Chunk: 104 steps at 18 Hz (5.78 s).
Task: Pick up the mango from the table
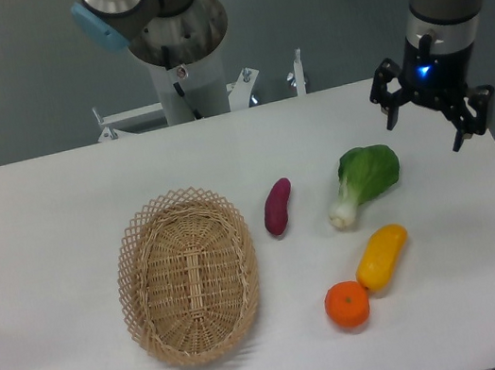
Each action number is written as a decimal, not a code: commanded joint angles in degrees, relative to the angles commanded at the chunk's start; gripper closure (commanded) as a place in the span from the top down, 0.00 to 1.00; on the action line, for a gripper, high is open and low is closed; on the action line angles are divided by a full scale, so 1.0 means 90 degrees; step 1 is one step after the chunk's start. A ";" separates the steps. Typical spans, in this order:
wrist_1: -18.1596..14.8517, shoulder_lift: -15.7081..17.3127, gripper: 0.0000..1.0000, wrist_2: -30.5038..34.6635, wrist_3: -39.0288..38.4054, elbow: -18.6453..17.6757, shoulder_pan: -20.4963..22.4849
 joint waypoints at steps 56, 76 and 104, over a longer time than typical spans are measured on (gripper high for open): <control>0.3242 -0.2080 1.00 0.0351 -0.1475 -0.1240 -0.1015; 0.3486 -0.2012 0.44 0.0420 -0.1387 -0.1153 -0.1026; 0.1612 0.0430 0.44 -0.0996 -0.3449 -0.0869 -0.1514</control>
